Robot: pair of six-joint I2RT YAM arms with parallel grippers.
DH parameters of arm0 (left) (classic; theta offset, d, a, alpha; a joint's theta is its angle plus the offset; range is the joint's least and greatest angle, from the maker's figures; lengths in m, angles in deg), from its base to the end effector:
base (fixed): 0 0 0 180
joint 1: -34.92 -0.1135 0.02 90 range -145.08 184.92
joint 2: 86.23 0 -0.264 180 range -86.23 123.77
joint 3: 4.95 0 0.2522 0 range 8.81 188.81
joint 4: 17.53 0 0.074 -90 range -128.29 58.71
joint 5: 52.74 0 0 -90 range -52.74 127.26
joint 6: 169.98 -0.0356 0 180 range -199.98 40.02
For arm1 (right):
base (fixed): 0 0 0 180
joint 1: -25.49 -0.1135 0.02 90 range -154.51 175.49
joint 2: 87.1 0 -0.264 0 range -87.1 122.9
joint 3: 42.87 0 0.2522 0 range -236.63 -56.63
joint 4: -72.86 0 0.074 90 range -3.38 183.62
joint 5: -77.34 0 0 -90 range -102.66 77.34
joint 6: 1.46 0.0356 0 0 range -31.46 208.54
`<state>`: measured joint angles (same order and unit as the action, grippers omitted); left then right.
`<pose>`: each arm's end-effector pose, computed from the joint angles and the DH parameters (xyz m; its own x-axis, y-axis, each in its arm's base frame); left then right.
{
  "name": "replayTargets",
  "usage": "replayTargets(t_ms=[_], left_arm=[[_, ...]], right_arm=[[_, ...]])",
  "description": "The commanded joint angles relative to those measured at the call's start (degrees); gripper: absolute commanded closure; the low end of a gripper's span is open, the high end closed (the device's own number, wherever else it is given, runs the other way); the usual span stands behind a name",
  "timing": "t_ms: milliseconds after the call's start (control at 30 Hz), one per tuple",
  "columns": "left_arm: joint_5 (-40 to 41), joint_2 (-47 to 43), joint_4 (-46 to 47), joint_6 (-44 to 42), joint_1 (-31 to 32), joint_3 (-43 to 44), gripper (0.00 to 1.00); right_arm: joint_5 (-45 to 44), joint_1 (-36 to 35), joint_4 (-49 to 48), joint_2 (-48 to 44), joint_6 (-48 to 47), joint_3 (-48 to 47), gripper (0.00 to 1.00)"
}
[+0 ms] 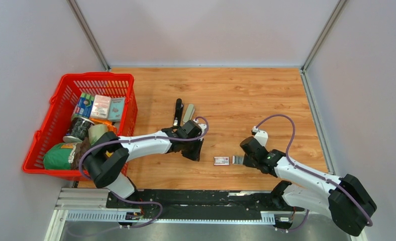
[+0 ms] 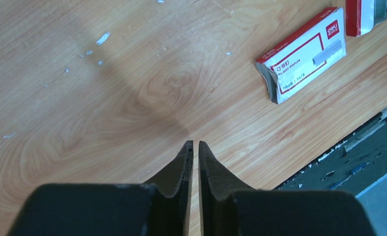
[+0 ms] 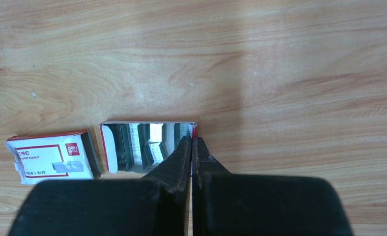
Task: Unload the staples from the stapler
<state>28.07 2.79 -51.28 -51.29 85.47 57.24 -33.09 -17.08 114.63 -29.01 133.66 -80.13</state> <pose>0.1825 -0.2307 0.1686 -0.8754 0.3180 -0.3641 0.4467 0.8200 -0.3578 0.1303 0.1029 0.1526 -0.8267 0.1422 -0.5443 0.0995 0.9892 0.1074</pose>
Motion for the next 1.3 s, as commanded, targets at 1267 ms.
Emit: replayTargets(t_ms=[1267], left_arm=[[-2.6,8.5,5.5,1.8,3.2,5.6,1.00]], right_arm=[[2.4,-4.2,-2.0,-1.6,1.9,2.1,1.00]])
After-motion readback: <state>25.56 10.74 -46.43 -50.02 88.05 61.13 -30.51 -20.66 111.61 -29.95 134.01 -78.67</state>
